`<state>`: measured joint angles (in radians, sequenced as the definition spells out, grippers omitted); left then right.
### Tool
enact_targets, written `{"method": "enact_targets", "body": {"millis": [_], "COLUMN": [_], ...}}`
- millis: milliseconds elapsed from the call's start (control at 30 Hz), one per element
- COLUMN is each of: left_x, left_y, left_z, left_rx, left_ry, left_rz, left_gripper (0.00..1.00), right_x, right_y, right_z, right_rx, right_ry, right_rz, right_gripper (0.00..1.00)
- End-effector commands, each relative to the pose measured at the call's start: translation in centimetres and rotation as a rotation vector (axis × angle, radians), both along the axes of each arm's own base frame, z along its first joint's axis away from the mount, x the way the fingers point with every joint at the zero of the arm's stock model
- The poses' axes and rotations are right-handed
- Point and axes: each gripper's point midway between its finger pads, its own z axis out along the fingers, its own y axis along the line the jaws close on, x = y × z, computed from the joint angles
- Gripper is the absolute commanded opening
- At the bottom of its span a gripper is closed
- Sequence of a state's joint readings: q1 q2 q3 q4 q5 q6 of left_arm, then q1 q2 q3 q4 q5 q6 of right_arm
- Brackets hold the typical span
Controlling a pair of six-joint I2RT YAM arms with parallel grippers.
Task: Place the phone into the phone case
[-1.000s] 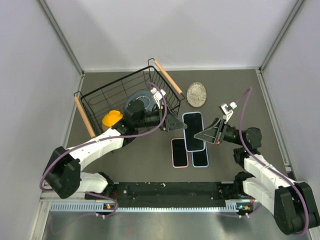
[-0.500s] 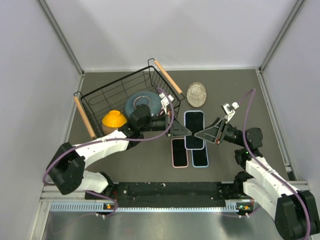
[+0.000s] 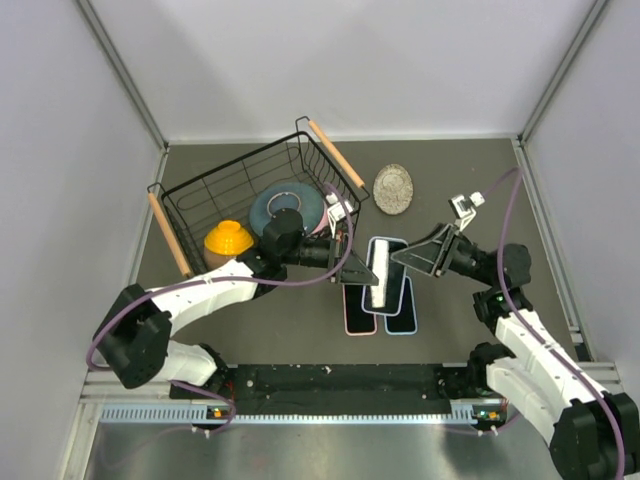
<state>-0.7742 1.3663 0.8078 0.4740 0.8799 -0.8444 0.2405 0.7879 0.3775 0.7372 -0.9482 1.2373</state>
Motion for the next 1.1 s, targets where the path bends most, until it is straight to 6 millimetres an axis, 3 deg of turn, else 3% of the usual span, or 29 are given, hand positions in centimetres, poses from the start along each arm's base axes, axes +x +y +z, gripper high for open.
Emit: {"method": "enact_targets", "body": {"millis": [0,200,233,300,333,433,500,600,633,733,800,833,867,1000,1067], "left_x": [-1.1,-0.6,-0.4,0.4,0.8,1.4,1.5,1.2,1.2,1.3,1.5,1.6,1.7,1.7,1.8], "left_y": [0.5,0.7,0.8,0.9,1.0,0.9,0.9,0.9,0.9,1.1,1.1,1.1,1.1,1.0,1.1], "left_z": [1.0,-0.7,-1.3,-2.4,-2.9,-3.0,-3.2,-3.4,-3.5,-3.8,-3.9,-4.0,-4.1,-3.7,-3.3], "left_rx": [0.000,0.076,0.115,0.175,0.208,0.222,0.240,0.257,0.261,0.272,0.280,0.282,0.285,0.274,0.266], "left_ry": [-0.069,-0.073,-0.058,-0.053,-0.043,-0.046,-0.037,-0.025,-0.025,-0.031,-0.029,-0.025,-0.027,-0.037,-0.045], "left_rz": [-0.072,-0.038,-0.025,0.013,0.037,0.067,0.063,0.042,0.042,0.054,0.063,0.066,0.075,0.075,0.083], "left_gripper": [0.00,0.00,0.00,0.00,0.00,0.00,0.00,0.00,0.00,0.00,0.00,0.00,0.00,0.00,0.11], "right_x": [0.6,1.0,1.1,0.8,0.6,0.5,0.6,1.2,1.2,0.7,0.6,0.5,0.5,0.4,0.2], "right_y": [0.0,-0.1,-0.1,-0.2,-0.1,0.0,0.0,-0.3,-0.3,-0.1,0.0,0.0,0.0,0.1,0.2], "right_z": [3.2,3.2,3.1,3.1,3.0,1.7,0.7,0.4,0.6,1.3,1.6,1.5,1.0,0.2,0.2], "right_rx": [0.035,0.049,0.049,0.052,0.047,-0.035,-0.092,-0.163,-0.165,-0.132,-0.107,-0.095,-0.095,-0.090,-0.083], "right_ry": [-0.093,-0.081,-0.082,-0.111,-0.129,-0.266,-0.254,-0.272,-0.271,-0.259,-0.271,-0.253,-0.239,-0.225,-0.222], "right_rz": [-0.039,-0.054,-0.059,-0.061,-0.051,-0.044,-0.056,-0.096,-0.096,-0.060,-0.052,-0.049,-0.048,-0.025,-0.012], "right_gripper": [0.51,0.33,0.28,0.03,0.00,0.00,0.00,0.18,0.29,0.35,0.26,0.09,0.03,0.00,0.00]}}
